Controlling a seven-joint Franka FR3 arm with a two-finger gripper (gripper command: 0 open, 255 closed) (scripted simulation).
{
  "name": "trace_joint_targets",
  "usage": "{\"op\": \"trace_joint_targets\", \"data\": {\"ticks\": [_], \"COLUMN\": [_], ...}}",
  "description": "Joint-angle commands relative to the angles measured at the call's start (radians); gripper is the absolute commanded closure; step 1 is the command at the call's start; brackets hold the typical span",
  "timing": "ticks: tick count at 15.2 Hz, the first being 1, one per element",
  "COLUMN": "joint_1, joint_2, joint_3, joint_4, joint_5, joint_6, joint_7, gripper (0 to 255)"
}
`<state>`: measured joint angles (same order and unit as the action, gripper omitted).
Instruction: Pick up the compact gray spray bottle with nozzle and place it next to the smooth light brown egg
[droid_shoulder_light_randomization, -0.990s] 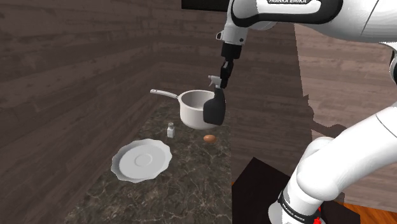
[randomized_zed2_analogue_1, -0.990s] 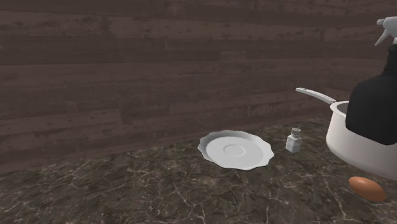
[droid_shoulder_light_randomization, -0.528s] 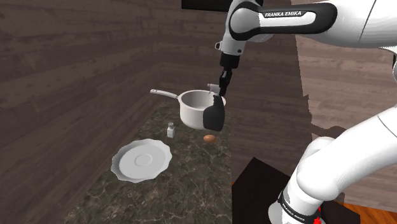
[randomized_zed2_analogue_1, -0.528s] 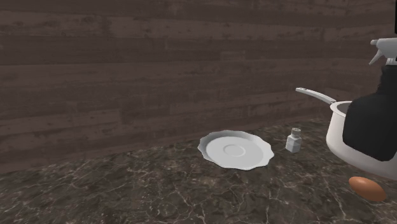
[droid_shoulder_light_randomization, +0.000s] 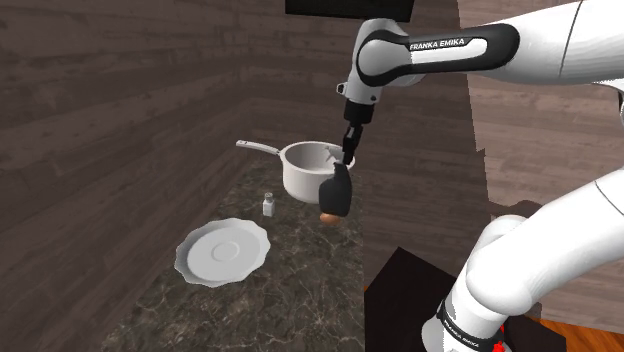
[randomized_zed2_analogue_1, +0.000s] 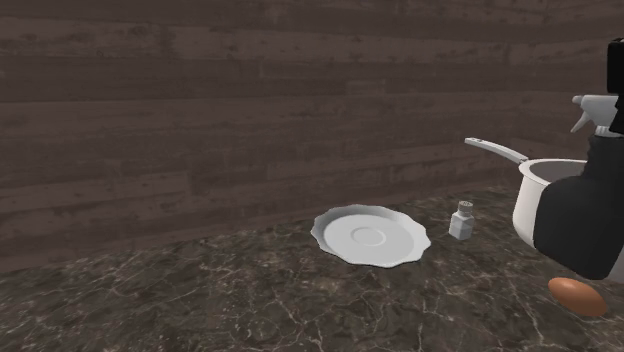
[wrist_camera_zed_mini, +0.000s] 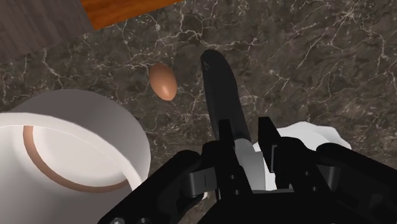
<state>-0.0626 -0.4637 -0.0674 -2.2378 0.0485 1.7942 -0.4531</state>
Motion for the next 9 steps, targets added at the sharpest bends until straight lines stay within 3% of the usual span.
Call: {"op": "trace_joint_targets", "data": {"ticks": [1, 9], "joint_1": [0.0, 0.0], "joint_2": [0.002, 0.012], "joint_3": [0.0, -0.002], "joint_4": [-0.027, -0.126], "joint_5": [0.0, 0.002], "joint_6": [0.03, 0.139], "joint_7": [-0.002, -0.009], "gripper": [255, 255]}}
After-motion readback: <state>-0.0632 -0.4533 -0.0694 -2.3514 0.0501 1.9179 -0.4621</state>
